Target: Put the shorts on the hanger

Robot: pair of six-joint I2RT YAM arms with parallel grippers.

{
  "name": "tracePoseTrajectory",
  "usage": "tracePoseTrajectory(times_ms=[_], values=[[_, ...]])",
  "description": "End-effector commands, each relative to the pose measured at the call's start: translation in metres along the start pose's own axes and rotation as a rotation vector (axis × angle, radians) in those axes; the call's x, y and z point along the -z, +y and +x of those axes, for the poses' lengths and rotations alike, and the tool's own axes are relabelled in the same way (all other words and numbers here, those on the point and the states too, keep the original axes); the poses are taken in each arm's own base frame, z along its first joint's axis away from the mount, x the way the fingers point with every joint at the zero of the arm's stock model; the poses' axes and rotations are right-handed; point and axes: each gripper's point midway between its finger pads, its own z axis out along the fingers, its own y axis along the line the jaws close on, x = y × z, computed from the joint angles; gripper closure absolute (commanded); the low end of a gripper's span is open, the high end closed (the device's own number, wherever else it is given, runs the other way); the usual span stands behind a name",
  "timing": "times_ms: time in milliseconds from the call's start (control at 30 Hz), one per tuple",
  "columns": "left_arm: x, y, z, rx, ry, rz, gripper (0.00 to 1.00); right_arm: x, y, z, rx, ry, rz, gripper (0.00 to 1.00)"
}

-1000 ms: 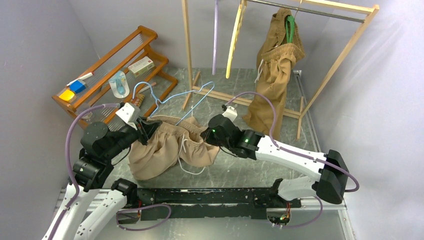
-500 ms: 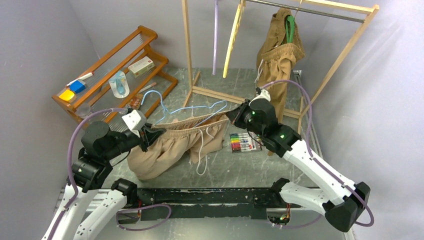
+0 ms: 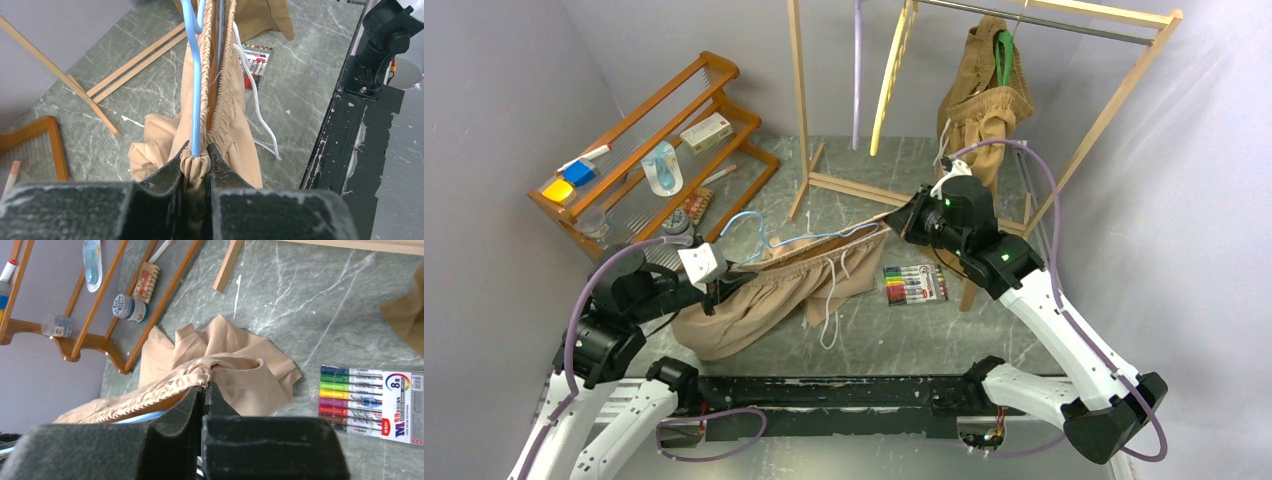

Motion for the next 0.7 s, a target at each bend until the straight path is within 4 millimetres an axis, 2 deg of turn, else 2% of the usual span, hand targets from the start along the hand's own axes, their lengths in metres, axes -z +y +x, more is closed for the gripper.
tracePoseTrajectory(times_ms=[0,133,333,500,667], values=[[0.007,0.005,0.001,-0.053,0.045,-0.021,0.93,0.012,-0.013,-0.027,0.047,-0.067,0.061,1.0],[0.005,0.009,0.011,-0.054,0.113,-0.014,0.93,0.017,0.014,-0.024,0.094,-0.027,-0.083,1.0],[-0.005,0.004,0.01,-0.073,0.08,0.048,0.93,0.033,0.059,-0.018,0.146,0.044,-0.315,1.0],[-0.012,0.006,0.01,-0.047,0.093,0.069,0.93,0.05,0.092,-0.005,0.094,0.103,-0.529,1.0],[-0.018,0.006,0.01,-0.02,0.108,0.095,0.93,0.064,0.112,-0.004,0.035,0.152,-0.636,1.0]])
